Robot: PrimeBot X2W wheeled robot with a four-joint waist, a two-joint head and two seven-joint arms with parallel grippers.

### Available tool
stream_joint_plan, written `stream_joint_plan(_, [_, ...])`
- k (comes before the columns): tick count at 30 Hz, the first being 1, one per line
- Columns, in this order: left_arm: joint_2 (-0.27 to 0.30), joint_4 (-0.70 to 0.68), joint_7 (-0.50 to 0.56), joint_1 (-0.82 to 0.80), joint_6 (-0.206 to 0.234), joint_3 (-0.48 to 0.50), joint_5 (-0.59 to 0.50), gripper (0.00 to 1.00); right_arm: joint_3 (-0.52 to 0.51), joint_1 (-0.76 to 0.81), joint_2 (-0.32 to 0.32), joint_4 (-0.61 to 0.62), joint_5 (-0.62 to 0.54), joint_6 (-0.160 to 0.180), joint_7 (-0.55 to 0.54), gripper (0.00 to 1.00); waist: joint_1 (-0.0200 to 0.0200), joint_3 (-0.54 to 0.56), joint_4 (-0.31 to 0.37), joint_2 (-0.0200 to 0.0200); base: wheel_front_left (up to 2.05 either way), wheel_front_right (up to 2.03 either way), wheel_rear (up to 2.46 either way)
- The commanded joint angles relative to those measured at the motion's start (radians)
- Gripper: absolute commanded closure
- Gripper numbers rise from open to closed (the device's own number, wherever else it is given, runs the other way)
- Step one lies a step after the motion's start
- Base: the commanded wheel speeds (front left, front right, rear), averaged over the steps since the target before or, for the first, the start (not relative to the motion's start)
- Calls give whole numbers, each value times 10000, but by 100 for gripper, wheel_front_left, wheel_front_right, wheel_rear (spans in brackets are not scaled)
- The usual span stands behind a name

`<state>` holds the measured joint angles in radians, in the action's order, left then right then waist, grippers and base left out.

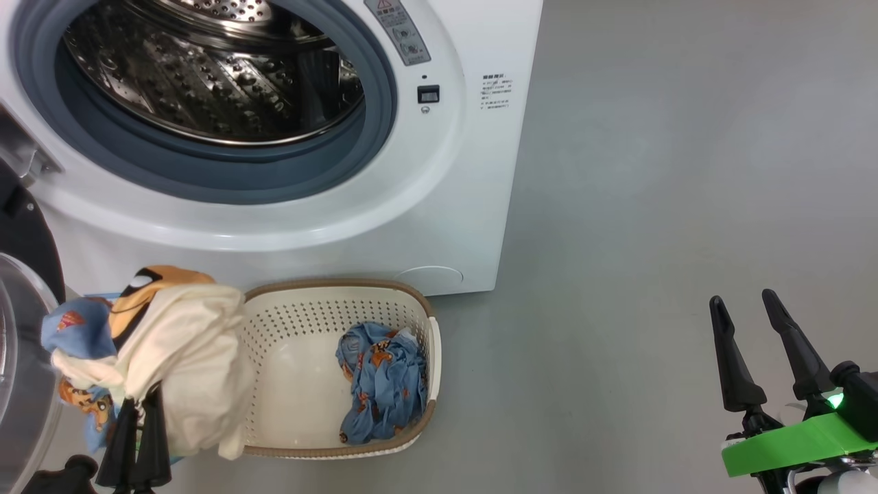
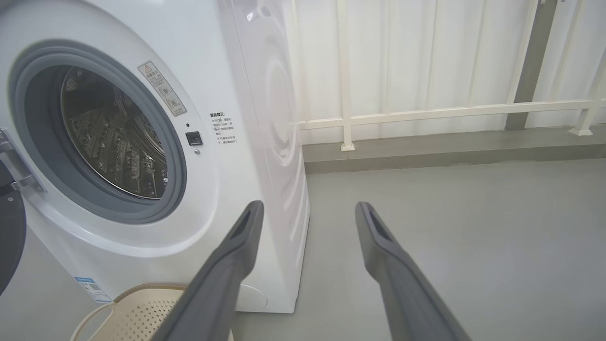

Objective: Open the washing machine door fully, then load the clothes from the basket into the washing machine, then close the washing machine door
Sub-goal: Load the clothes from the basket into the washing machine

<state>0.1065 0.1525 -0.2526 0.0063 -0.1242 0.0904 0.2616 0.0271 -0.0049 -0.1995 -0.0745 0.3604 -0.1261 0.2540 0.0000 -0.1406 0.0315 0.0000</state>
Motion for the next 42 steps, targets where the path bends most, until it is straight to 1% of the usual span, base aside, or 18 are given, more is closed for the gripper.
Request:
stream_joint_plan(1, [151, -307, -91, -223, -62, 288, -47, 100, 153, 20, -169, 300, -2, -46, 78, 0, 0, -54, 18, 0, 0, 0, 0])
stream_joint_plan(7, [350, -178, -91, -877, -63, 66, 15, 100, 124, -111, -102, 357, 5, -46, 78, 0, 0, -475, 56, 0, 0, 0, 0])
stream_joint_plan(12, [646, 21, -91, -1819, -64, -125, 54, 100, 106, -419, 43, 443, -19, -46, 78, 0, 0, -1142, 194, 0, 0, 0, 0])
stream_joint_plan(22, [1485, 945, -91, -4730, -64, -621, 326, 100, 205, -1347, 395, 568, -130, -46, 78, 0, 0, -2753, 544, 0, 0, 0, 0])
stream_joint_plan(23, [1648, 1291, -91, -5380, -64, -719, 413, 100, 261, -1552, 457, 570, -143, -46, 78, 0, 0, -3018, 640, 0, 0, 0, 0])
stream_joint_plan(33, [2594, 3499, -91, -8792, -65, -1202, 815, 100, 419, -2326, 785, 610, -167, -46, 78, 0, 0, -4196, 1158, 0, 0, 0, 0])
stream_joint_plan(38, [3153, 4926, -91, -10489, -65, -1552, 375, 100, 581, -2582, 921, 637, -170, -46, 78, 0, 0, -4677, 1498, 0, 0, 0, 0])
stream_joint_plan(42, [3484, 5782, -91, -11674, -65, -1516, 142, 100, 691, -2743, 1030, 654, -150, -46, 78, 0, 0, -4969, 1848, 0, 0, 0, 0])
